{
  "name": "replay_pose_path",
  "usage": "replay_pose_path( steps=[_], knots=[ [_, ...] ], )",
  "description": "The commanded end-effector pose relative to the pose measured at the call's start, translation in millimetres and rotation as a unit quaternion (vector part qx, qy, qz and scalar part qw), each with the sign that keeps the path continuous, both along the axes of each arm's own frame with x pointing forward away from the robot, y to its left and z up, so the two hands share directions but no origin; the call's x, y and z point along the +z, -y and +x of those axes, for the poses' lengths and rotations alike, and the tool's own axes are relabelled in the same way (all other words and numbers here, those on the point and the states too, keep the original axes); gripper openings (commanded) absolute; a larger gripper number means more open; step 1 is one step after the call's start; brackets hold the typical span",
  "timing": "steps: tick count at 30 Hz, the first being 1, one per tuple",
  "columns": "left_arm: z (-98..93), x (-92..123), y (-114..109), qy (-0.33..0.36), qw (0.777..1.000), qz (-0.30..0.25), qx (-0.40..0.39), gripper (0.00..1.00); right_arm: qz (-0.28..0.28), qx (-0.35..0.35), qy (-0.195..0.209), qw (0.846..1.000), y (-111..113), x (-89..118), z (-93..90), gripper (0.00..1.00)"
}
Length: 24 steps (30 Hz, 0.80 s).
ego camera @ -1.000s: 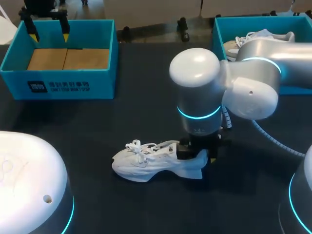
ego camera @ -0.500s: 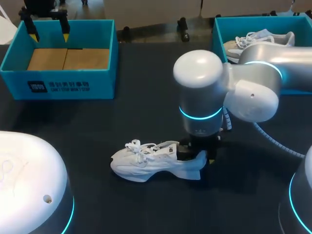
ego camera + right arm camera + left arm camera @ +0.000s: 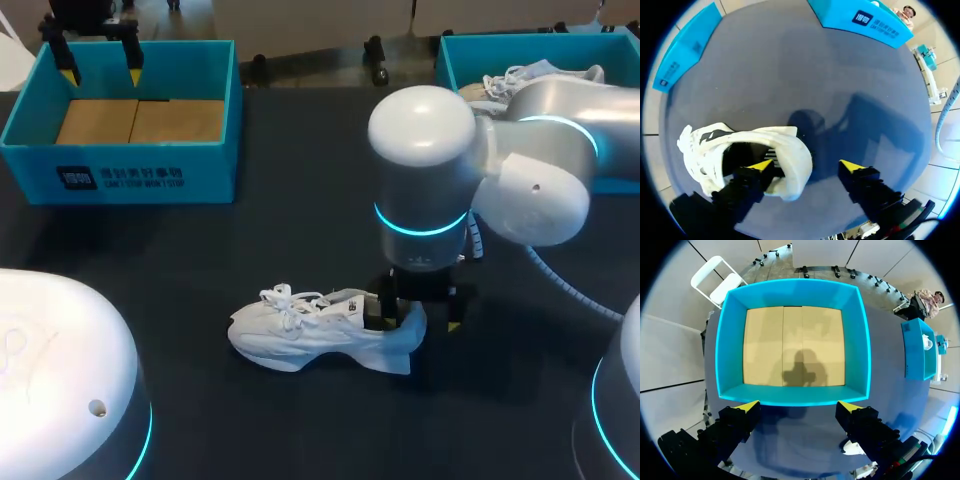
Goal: Take the shoe out of the shoebox, open the shoe tongue, remove and reinsert the insole, then place the shoe into the shoebox
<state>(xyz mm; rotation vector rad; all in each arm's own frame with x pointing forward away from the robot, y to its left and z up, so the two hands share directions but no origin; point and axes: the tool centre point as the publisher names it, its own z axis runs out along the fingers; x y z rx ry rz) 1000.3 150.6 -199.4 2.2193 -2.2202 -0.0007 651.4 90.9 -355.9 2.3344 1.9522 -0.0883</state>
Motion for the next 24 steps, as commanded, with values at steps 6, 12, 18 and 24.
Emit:
replay_pose_path(
  steps=[6, 12, 18, 24],
  knots=[
    [0.0, 0, 0, 0.0, 1.0, 0.0, 0.0, 1.0, 0.08, 0.041, 0.003, 0.996, 11, 47, -3.1, 1.0],
    [0.0, 0, 0, 0.0, 1.0, 0.0, 0.0, 1.0, 0.13, 0.113, 0.021, 0.985, 7, 70, -4.8, 1.0],
    [0.0, 0, 0, 0.0, 1.0, 0.0, 0.0, 1.0, 0.159, 0.158, 0.007, 0.975, 7, 85, -4.8, 1.0],
    [0.0, 0, 0, 0.0, 1.0, 0.0, 0.0, 1.0, 0.241, 0.256, 0.019, 0.936, 12, 92, -3.5, 1.0]
  ],
)
